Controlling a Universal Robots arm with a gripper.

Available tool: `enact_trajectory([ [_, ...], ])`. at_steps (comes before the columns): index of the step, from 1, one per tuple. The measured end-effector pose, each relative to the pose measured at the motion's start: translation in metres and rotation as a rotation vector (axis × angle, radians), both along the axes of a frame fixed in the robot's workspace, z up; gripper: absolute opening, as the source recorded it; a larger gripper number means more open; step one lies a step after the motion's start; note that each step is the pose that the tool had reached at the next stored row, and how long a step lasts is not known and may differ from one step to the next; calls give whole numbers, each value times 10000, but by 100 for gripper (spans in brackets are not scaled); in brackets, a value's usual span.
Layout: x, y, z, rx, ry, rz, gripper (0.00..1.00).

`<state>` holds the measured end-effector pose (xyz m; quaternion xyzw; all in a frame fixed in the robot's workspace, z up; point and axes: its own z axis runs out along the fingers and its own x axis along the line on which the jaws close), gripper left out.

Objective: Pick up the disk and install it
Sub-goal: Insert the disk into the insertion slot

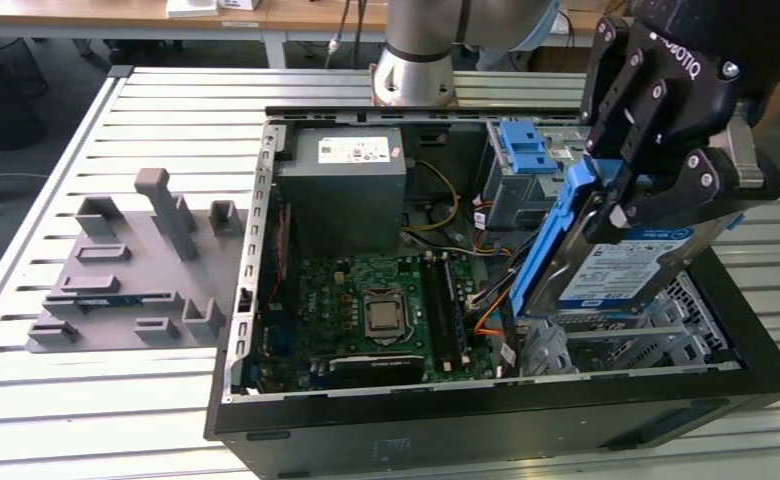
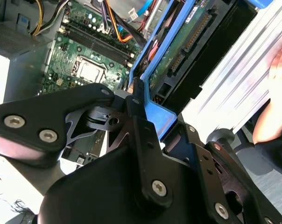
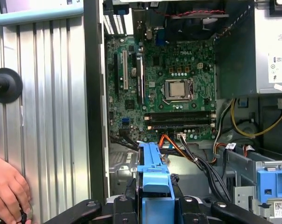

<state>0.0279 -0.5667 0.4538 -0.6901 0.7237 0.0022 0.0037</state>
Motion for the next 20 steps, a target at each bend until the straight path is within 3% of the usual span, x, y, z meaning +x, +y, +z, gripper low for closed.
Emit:
enact_trajectory([
  [17, 209, 0, -16, -2, 1, 1, 36],
  [20, 213, 0, -16, -2, 1, -1, 36],
])
